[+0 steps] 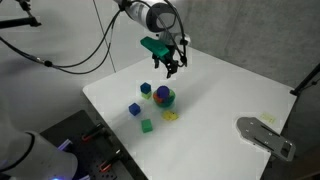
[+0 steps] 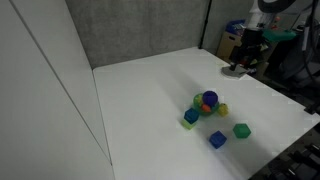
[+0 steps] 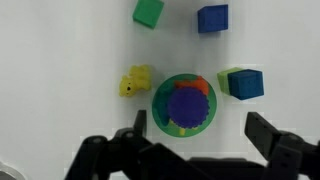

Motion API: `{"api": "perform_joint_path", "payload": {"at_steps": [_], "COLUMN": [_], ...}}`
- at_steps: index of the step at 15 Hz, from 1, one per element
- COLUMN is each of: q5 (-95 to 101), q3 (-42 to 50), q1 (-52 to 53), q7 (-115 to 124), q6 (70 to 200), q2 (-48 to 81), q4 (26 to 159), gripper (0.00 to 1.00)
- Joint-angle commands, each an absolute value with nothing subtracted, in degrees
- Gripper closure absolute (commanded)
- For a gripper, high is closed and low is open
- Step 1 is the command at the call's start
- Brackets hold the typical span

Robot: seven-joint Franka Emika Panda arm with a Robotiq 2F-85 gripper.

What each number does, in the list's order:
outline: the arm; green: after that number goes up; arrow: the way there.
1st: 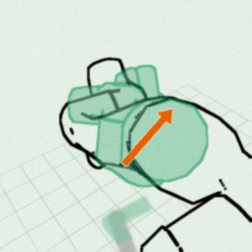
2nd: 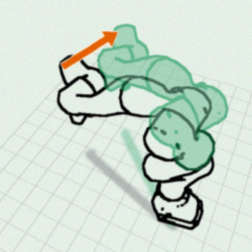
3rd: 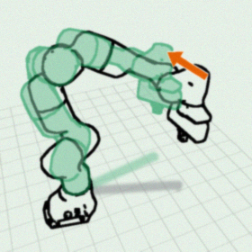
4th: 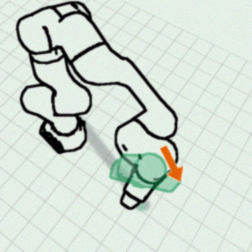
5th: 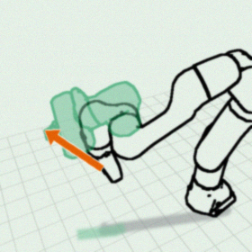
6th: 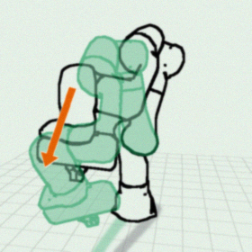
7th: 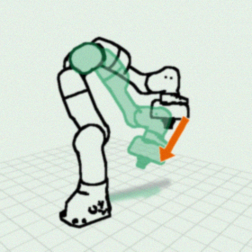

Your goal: Remove the purple ball from the green bowl and put it on top of the blue block that is stacked on the light green block

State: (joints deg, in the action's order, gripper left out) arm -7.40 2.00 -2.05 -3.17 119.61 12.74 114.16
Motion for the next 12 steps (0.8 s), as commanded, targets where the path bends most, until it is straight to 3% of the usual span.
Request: {"api": "perform_joint_path", "payload": {"at_steps": [1, 12], "q5": [-8.3, -7.6], "q3": [0.6, -1.0], "q1": [-2.2, -2.0], "q7": [-5.4, -5.7], "q6": [119.7, 124.7], "q2": [19.5, 23.8], "q4": [108.2, 107.8], "gripper": [0.0, 0.0]}}
